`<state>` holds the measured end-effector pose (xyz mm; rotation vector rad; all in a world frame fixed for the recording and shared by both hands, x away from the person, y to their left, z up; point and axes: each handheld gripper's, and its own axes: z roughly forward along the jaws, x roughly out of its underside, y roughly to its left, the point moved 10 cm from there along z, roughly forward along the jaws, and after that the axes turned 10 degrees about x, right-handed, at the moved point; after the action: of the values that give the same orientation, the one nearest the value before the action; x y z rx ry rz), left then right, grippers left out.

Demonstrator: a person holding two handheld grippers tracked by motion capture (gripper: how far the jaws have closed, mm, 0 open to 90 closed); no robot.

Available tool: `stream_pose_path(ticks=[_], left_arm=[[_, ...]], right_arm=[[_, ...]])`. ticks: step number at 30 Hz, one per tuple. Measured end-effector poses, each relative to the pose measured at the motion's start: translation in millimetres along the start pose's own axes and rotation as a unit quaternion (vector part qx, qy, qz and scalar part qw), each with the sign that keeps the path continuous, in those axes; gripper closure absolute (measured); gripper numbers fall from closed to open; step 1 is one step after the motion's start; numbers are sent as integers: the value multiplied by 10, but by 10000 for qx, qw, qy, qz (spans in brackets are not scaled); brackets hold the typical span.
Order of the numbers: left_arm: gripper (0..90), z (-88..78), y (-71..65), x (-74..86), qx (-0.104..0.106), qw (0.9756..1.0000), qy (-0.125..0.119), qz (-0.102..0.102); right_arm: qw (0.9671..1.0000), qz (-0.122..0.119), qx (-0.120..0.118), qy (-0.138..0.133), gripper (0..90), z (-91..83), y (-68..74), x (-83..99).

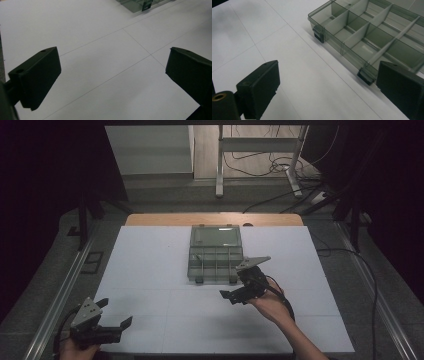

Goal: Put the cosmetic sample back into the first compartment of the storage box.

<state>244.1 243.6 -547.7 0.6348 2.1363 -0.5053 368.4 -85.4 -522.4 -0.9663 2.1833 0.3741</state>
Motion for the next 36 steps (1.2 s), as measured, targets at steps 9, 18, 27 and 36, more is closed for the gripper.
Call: stream_pose_path(ticks=[9, 18, 27, 36], left_arm=[[6, 2, -5, -1, -9, 10000, 3, 17], [6, 3, -4, -1, -18, 10000, 4, 17], [6, 3, -2, -1, -30, 10000, 5, 8], [6, 1, -2, 0, -34, 10000, 5, 7]], right_arm=[[9998, 43, 160, -79, 36, -142, -97, 195], [9992, 133, 332, -154, 25, -360, -184, 395], [9977, 346, 527, -245, 22, -592, -269, 665], [9947, 573, 783, -327, 6, -810, -348, 977]])
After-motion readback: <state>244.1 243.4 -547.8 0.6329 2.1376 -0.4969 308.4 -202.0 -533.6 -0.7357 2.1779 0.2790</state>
